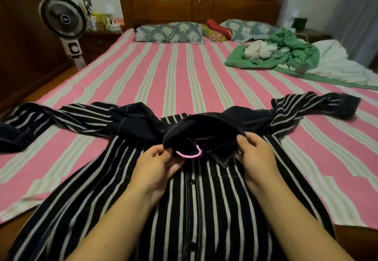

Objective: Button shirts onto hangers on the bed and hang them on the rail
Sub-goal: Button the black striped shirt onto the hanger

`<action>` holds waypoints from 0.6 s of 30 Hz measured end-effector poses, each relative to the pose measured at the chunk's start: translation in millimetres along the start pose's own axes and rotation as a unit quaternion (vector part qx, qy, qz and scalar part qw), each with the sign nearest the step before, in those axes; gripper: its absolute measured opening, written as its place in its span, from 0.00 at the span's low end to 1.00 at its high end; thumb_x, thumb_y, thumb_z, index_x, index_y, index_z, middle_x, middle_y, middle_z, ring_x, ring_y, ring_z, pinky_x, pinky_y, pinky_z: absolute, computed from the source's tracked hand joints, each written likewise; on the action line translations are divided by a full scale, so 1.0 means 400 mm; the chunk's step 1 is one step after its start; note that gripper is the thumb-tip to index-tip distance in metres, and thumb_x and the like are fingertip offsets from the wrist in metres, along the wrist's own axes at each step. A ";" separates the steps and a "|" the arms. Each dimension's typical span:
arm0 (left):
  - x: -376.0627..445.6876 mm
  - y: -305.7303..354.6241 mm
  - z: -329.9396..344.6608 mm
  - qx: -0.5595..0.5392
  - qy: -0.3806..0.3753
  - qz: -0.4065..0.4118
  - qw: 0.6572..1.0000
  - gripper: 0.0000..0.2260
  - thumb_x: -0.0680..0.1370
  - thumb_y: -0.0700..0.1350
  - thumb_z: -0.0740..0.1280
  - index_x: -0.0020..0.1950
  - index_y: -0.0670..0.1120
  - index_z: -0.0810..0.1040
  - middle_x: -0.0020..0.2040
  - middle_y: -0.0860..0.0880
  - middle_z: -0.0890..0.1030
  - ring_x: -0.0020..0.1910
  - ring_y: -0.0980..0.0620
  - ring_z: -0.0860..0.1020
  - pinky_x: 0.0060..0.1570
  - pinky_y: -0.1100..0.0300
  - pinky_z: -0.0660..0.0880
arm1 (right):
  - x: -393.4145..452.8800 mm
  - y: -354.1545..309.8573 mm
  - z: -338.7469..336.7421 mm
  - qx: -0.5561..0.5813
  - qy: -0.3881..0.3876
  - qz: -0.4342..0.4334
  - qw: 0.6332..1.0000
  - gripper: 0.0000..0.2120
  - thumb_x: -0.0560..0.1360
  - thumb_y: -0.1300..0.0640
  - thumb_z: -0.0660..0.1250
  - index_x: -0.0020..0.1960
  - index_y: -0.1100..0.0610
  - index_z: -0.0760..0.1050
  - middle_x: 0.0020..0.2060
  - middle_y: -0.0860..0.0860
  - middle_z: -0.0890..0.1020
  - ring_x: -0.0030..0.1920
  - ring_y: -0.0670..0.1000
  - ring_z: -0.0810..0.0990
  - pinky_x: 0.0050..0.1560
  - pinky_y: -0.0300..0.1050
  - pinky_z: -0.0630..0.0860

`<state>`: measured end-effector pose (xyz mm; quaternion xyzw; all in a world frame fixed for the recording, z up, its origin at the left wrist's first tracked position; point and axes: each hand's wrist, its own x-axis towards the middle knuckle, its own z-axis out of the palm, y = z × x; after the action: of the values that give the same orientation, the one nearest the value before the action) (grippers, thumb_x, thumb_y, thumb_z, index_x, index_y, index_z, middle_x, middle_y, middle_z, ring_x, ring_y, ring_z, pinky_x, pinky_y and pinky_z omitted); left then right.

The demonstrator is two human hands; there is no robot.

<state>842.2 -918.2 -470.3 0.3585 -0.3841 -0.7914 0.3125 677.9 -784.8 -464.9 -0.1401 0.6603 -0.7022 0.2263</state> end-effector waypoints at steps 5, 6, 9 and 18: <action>0.032 0.051 -0.009 -0.128 -0.086 -0.009 0.988 0.13 0.80 0.31 0.58 0.57 0.37 0.80 0.57 0.36 0.84 0.58 0.40 0.83 0.55 0.44 0.82 | 0.052 -0.027 0.007 0.198 -0.013 0.043 0.979 0.14 0.82 0.68 0.59 0.63 0.59 0.77 0.54 0.57 0.86 0.55 0.55 0.85 0.54 0.51 0.81; 0.037 0.057 -0.019 -0.106 -0.097 -0.005 0.990 0.15 0.79 0.30 0.57 0.59 0.37 0.80 0.59 0.36 0.83 0.60 0.39 0.82 0.58 0.42 0.80 | 0.055 -0.030 0.006 0.201 -0.045 0.038 0.978 0.16 0.82 0.69 0.58 0.64 0.57 0.76 0.55 0.57 0.85 0.56 0.55 0.85 0.55 0.52 0.81; 0.047 0.075 -0.053 0.005 -0.108 0.018 0.994 0.20 0.77 0.30 0.54 0.63 0.37 0.79 0.61 0.36 0.82 0.63 0.36 0.79 0.63 0.41 0.77 | 0.057 -0.029 -0.006 0.109 -0.146 0.028 0.983 0.17 0.81 0.69 0.58 0.64 0.58 0.78 0.58 0.60 0.84 0.56 0.55 0.84 0.56 0.52 0.79; 0.037 0.065 -0.108 0.154 -0.059 0.138 0.977 0.07 0.74 0.33 0.62 0.38 0.41 0.73 0.37 0.42 0.75 0.39 0.48 0.76 0.47 0.52 0.74 | 0.015 -0.025 -0.058 -0.129 -0.134 -0.143 0.972 0.20 0.78 0.66 0.68 0.62 0.44 0.81 0.48 0.44 0.83 0.51 0.42 0.81 0.53 0.33 0.76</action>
<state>874.6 -959.4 -473.0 0.2988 -0.5647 -0.6917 0.3366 659.8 -767.4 -457.5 -0.3543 0.6816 -0.6113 0.1902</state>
